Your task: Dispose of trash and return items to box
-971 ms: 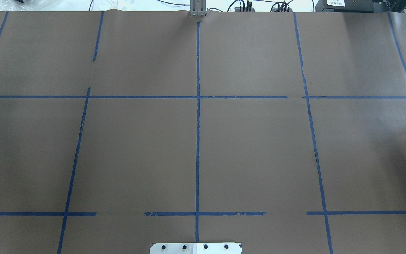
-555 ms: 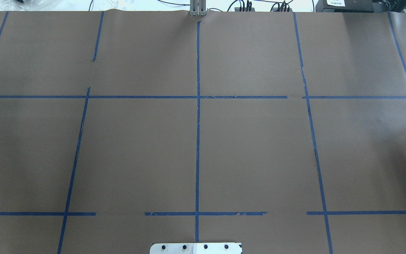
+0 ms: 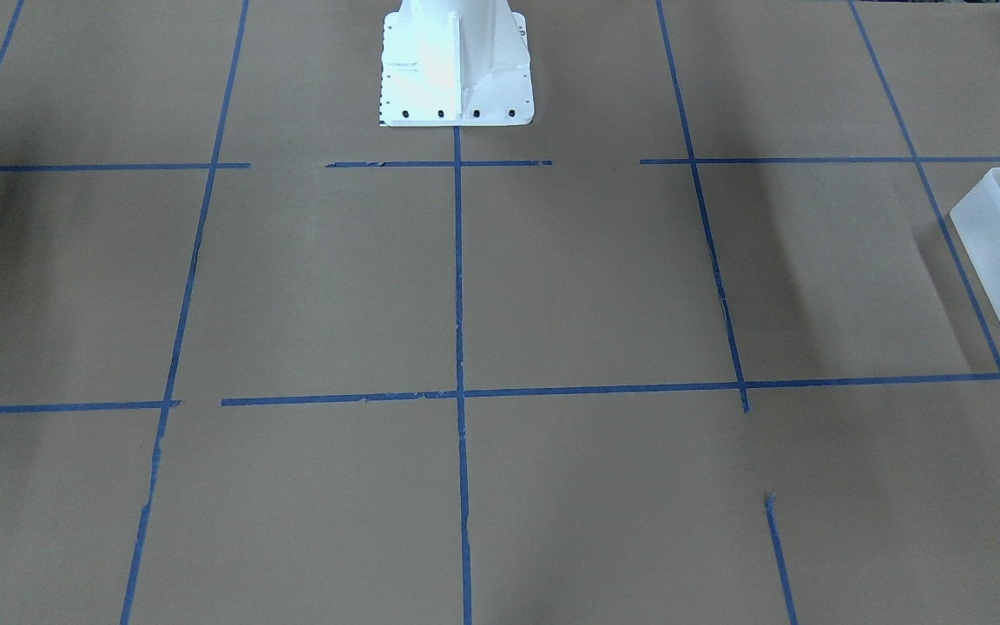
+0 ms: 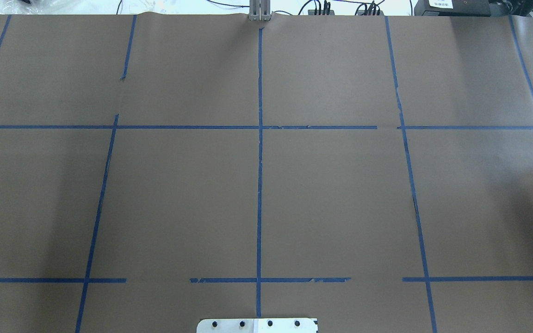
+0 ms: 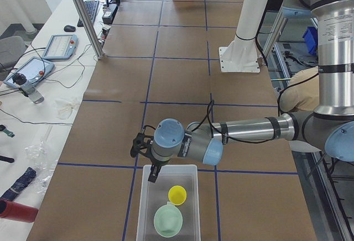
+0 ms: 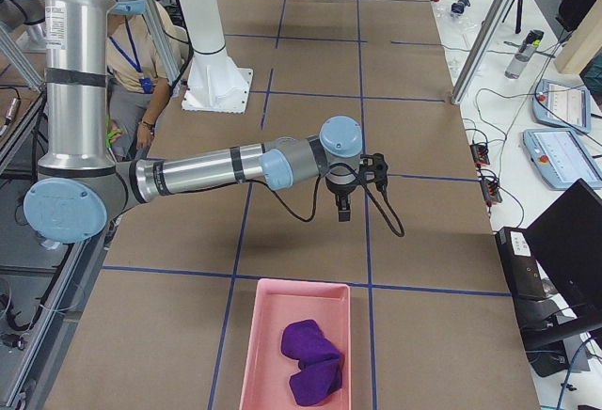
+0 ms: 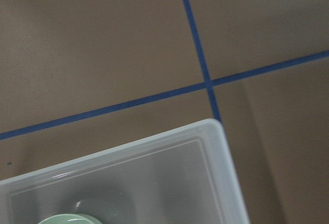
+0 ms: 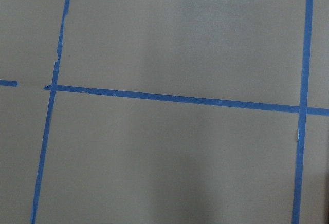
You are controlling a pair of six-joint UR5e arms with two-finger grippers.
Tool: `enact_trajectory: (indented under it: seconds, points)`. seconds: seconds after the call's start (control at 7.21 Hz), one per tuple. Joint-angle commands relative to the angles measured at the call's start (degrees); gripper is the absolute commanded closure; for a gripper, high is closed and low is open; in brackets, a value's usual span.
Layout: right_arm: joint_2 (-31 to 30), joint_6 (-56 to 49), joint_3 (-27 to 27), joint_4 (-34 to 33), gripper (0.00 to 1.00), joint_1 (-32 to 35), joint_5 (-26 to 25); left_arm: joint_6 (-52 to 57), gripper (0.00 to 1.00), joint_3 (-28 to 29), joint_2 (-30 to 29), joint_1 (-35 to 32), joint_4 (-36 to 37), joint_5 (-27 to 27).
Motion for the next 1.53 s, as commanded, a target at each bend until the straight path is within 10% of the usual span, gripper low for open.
enact_trajectory:
  seconds: [0.0,0.42,1.39]
  points:
    - [-0.1,-0.2,0.8,0.0,0.0,0.4,-2.3,-12.6,0.0,-9.0,0.1,6.9,1.3,-1.7]
    - [-0.3,-1.9,0.1,-2.2,0.0,2.1,-2.2,-22.5,0.0,-16.5,-0.1,17.0,1.3,4.8]
    - [-2.9,-15.2,0.0,-11.3,0.0,4.6,-2.5,-6.6,0.0,-14.5,6.3,14.1,1.2,5.1]
